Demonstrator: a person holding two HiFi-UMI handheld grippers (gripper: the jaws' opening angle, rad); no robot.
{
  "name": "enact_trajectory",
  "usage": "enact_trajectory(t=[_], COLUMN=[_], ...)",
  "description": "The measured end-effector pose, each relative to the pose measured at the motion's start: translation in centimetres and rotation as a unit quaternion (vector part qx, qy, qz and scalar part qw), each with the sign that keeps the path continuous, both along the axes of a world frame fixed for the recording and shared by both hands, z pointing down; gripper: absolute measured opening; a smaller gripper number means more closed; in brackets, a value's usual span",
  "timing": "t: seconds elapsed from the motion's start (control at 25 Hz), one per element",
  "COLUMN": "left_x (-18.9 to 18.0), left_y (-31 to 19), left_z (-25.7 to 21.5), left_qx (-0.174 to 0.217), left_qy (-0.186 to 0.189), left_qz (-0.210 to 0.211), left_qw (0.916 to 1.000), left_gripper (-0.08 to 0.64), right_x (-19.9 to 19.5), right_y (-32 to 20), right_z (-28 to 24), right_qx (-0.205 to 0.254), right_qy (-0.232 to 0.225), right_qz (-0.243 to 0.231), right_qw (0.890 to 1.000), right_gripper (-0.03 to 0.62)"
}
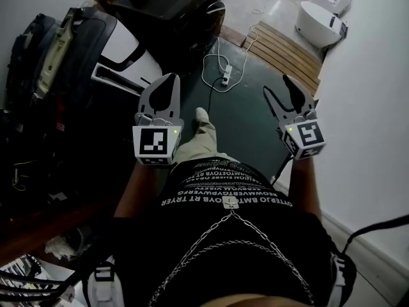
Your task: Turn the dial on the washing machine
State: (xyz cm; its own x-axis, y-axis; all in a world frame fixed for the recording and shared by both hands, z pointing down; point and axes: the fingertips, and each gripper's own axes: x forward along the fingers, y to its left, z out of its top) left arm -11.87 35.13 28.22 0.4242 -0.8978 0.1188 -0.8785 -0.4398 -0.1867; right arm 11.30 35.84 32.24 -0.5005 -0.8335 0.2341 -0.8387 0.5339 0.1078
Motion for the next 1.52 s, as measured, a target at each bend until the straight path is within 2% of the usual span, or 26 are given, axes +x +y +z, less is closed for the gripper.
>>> enact_trajectory(t=[0.28,0.48,0.64,0.8,1.08,1.24,1.4,1.52], left_x=[0.9,2.4,2.3,3.3,3.5,3.9,5.4,6.4], left_y=[-6.5,-12.9,-17.3,-20.6,-30.6,-31.5,-30.9,-33.7], left_z=[2.8,2.5,2.7,2.6,3.6,2.5,2.9,5.1], left_qx=[-0.031,-0.013,-0.019,-0.025,-0.031,-0.022,-0.044,-0.051], left_qy=[0.023,0.021,0.033,0.026,0.018,0.020,0.033,0.007], left_qz=[0.019,0.042,0.039,0.058,0.070,0.077,0.096,0.084], left_qw=[0.9991,0.9988,0.9985,0.9977,0.9969,0.9965,0.9939,0.9952], left_gripper=[0.005,0.005,0.006,0.006,0.005,0.005,0.006,0.005], right_x=[-0.2,0.5,0.5,0.4,-0.2,-1.1,-1.2,0.6], right_y=[-4.9,-9.3,-12.7,-15.9,-26.1,-26.5,-26.4,-29.8], right_z=[1.4,1.5,1.1,0.7,0.8,0.4,1.0,2.6], right_qx=[-0.019,-0.029,-0.034,-0.032,-0.030,-0.012,-0.021,-0.038], right_qy=[0.019,0.034,0.036,0.037,0.030,0.023,0.024,0.018], right_qz=[-0.001,0.001,-0.002,-0.007,-0.006,-0.019,-0.029,-0.036], right_qw=[1.000,0.999,0.999,0.999,0.999,0.999,0.999,0.998], right_gripper=[0.247,0.249,0.252,0.252,0.256,0.267,0.273,0.273])
